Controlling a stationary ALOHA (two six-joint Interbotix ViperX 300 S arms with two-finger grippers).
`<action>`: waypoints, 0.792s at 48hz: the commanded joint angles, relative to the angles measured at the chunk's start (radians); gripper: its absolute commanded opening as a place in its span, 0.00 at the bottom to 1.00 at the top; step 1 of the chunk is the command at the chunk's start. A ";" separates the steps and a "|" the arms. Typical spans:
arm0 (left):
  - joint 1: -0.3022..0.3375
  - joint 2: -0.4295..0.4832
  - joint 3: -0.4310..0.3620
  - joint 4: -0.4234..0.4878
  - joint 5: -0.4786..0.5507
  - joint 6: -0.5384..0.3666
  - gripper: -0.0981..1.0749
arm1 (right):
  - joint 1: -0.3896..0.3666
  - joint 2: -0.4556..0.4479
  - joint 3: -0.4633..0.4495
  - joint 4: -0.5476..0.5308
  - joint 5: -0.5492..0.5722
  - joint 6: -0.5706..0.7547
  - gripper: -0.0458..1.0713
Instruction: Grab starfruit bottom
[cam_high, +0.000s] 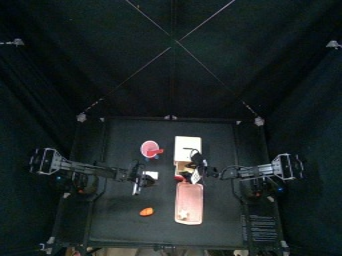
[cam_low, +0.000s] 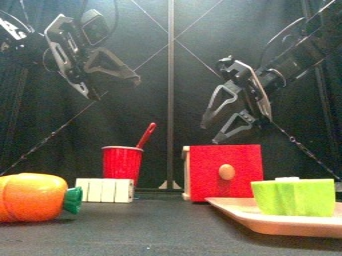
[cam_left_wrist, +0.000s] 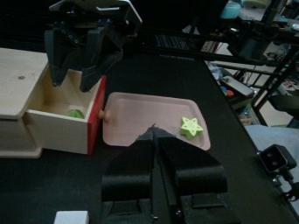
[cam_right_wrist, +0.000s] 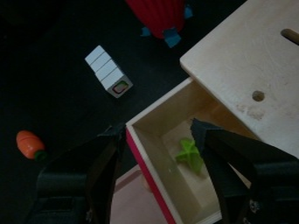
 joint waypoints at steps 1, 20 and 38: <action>0.002 -0.002 -0.015 -0.002 -0.011 0.002 0.45 | 0.011 -0.028 -0.028 -0.005 0.011 -0.003 0.87; 0.002 -0.002 -0.014 -0.002 -0.011 0.003 0.45 | 0.230 -0.029 -0.031 -0.181 0.141 -0.005 0.87; 0.002 0.000 -0.012 -0.014 -0.009 0.002 0.45 | 0.387 0.071 -0.044 -0.206 0.170 0.002 0.87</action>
